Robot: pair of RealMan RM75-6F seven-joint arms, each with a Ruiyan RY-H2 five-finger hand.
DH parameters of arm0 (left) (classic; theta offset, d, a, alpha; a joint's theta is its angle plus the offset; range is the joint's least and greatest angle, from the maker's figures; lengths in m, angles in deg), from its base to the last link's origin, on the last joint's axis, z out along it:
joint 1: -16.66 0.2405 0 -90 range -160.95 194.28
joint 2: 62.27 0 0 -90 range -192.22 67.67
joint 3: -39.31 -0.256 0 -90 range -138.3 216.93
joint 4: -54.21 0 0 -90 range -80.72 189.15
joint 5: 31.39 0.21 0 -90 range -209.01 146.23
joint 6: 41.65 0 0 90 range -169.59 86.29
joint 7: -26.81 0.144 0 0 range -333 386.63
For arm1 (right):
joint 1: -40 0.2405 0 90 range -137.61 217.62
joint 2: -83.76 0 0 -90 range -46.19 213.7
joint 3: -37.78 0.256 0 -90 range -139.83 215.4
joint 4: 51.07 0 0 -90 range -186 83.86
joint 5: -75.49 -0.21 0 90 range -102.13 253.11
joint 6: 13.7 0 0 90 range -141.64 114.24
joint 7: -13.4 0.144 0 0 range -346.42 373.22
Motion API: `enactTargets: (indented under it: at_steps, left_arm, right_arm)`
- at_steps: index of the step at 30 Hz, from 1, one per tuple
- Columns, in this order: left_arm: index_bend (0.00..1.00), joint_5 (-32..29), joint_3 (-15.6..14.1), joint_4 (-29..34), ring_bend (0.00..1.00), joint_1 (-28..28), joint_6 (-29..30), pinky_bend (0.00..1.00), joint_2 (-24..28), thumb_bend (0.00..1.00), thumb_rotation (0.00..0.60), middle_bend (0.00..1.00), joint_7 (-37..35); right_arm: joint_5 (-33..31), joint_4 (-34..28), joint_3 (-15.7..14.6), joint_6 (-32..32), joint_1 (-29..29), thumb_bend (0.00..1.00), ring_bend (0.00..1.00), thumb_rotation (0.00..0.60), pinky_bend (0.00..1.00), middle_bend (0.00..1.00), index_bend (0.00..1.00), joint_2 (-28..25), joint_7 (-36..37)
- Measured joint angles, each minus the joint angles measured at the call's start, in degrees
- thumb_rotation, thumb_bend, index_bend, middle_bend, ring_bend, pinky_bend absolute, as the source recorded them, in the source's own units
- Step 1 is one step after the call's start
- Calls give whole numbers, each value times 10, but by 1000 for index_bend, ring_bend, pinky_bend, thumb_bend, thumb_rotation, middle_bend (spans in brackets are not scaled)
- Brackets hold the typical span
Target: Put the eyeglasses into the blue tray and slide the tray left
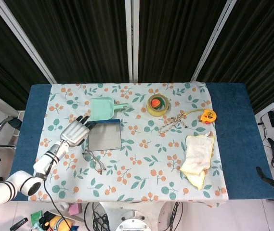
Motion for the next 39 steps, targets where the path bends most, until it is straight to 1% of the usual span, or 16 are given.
enactTargets:
  at_steps: [4,6,8,10,14,16,18,21,26,35,39]
  left_arm:
    - [183,5,-7,80,76,23,28,173,47,229,600,163,-17]
    - [210,24,-17,118,77,35,48,173,77,229,600,150,-30]
    - [220,55,-30,135,77,44,63,174,95,229,600,141,-41]
    - [220,88,-43,137,76,51,77,174,100,230,600,131,-49]
    - [225,163,-78,127,76,65,108,175,101,226,600,111,-74]
    - [253,183,-93,117,76,70,114,175,95,216,600,106,-87]
    - [283,191,-99,105,76,74,118,175,81,201,600,105,-106]
    - [295,194,-101,79,76,80,126,175,55,191,600,104,-130]
    - [297,200,-96,39,76,86,138,175,15,190,600,103,-148]
    - [312,209,-88,10,76,73,134,174,-17,191,600,104,-170]
    - [357,205,-82,-2,76,68,128,174,-30,195,600,110,-172]
  right_arm:
    - [-2,6,6,2,2,176,0,600,0,0,0,6,6]
    - [1,7,6,4,3,176,0,600,0,0,0,7,5]
    - [5,7,6,6,4,176,0,600,0,0,0,8,4]
    - [11,7,7,12,4,176,0,600,0,0,0,10,5]
    - [16,4,7,18,4,176,0,600,0,0,0,11,4]
    - [17,2,8,21,4,176,0,600,0,0,0,11,3]
    - [20,1,9,25,3,176,0,600,0,0,0,11,4]
    - [23,0,9,30,2,176,0,600,0,0,0,10,5]
    - [24,-11,9,32,0,176,0,600,0,0,0,1,-3]
    - [19,-18,4,17,3,176,0,600,0,0,0,3,-13]
    - [16,-18,4,12,5,176,0,600,0,0,0,3,-16]
